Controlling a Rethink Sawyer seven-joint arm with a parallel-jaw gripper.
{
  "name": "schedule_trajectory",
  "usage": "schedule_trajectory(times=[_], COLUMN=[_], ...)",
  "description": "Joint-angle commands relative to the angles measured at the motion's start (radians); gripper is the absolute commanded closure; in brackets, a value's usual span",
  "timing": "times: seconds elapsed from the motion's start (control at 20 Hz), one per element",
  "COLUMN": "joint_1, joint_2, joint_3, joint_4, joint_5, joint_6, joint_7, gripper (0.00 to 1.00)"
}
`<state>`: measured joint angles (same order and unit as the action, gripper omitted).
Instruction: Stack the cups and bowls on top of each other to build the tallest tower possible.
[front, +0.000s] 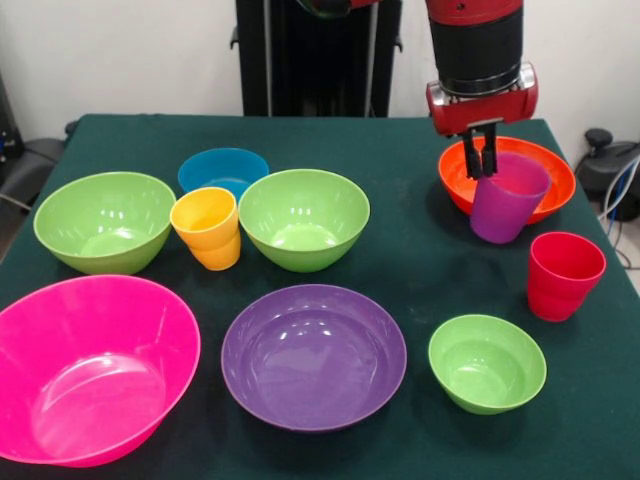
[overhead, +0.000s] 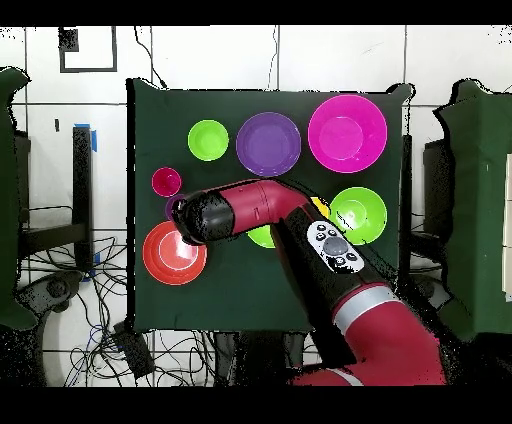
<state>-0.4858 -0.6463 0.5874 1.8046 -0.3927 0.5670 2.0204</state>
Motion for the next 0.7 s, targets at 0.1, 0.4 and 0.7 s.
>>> schedule_trajectory(times=[0.1, 0.4, 0.7], joint_1=[-0.014, -0.033, -0.042], joint_2=[0.049, 0.074, 0.089], joint_3=[-0.001, -0.001, 0.008], joint_4=[-0.069, -0.083, -0.088], joint_5=[-0.089, -0.118, -0.132], joint_6=[0.095, 0.088, 0.083], joint_7=[-0.170, -0.185, -0.186], gripper=[1.00, 1.00, 1.00])
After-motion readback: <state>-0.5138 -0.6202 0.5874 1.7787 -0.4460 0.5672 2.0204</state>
